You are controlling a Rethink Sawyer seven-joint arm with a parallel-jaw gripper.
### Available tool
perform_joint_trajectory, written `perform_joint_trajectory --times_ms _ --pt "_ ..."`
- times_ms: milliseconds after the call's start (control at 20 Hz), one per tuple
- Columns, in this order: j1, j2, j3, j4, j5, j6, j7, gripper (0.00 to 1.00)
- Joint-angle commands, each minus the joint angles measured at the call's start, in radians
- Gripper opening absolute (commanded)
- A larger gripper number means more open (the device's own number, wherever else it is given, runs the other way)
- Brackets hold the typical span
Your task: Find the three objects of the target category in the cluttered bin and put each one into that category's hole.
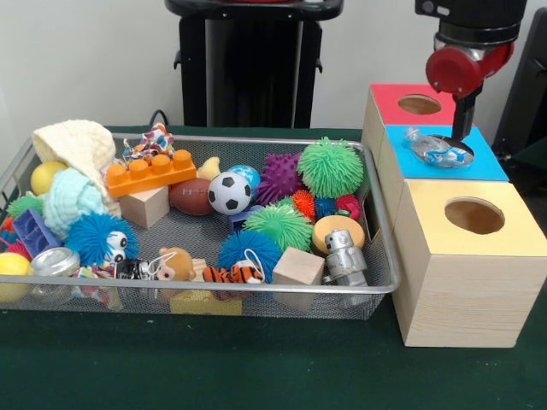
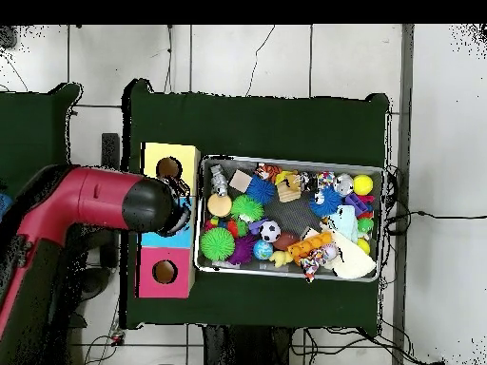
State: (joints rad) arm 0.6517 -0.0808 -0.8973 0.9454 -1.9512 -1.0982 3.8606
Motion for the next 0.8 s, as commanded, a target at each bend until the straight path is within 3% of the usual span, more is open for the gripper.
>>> perform_joint_trajectory --times_ms 50,300,800 --pt "-0.036 0.008 0.071 -0.029 0.008 -0.028 -0.036 0.00" --pt "-0.021 0.033 0.101 0.016 0.054 0.103 -0.104 0.00" --pt "-0.039 0.027 0.113 0.024 0.032 0.087 -0.155 0.00"
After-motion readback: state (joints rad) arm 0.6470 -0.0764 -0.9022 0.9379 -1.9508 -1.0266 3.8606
